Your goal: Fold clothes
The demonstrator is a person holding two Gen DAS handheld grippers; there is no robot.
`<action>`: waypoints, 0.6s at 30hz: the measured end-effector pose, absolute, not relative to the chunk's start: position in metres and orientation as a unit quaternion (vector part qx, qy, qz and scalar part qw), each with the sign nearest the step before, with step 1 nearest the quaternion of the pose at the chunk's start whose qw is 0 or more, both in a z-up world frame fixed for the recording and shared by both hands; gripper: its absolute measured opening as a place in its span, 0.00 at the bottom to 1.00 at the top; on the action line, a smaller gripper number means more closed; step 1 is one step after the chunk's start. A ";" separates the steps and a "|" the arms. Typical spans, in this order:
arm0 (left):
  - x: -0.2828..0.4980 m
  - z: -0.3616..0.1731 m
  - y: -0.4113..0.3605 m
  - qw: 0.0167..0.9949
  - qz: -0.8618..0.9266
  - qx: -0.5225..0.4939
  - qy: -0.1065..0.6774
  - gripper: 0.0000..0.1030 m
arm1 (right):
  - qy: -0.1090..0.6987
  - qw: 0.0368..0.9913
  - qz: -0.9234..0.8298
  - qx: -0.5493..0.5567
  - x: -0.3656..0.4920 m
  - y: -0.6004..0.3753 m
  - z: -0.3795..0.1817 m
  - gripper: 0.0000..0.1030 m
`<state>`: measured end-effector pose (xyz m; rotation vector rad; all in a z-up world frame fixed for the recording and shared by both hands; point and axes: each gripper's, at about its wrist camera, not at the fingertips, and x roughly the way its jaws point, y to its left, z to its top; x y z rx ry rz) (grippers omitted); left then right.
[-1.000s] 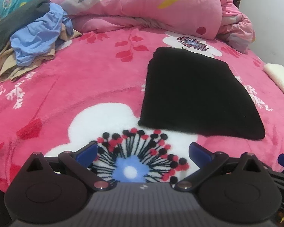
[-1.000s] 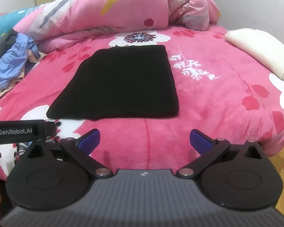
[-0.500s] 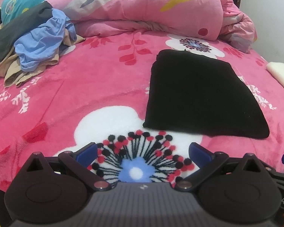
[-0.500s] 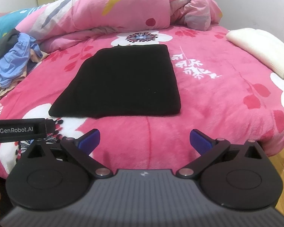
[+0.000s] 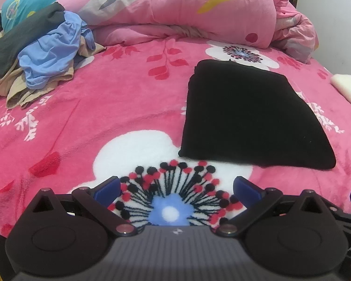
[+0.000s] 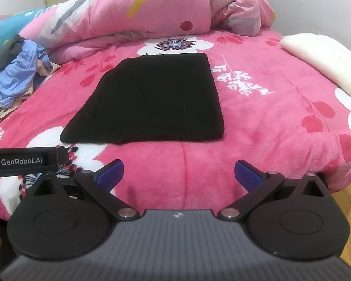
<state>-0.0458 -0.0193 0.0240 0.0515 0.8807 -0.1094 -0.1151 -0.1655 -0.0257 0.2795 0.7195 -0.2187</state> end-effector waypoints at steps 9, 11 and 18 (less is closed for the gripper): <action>-0.046 0.022 -0.020 0.900 -0.054 0.027 0.431 1.00 | 0.352 0.920 -0.106 0.137 -0.114 -0.166 -0.027 0.99; -0.048 0.022 -0.023 0.901 -0.050 0.026 0.430 1.00 | 0.352 0.920 -0.106 0.138 -0.114 -0.167 -0.027 0.99; -0.048 0.020 -0.023 0.901 -0.051 0.029 0.430 1.00 | 0.352 0.920 -0.106 0.138 -0.115 -0.168 -0.028 0.99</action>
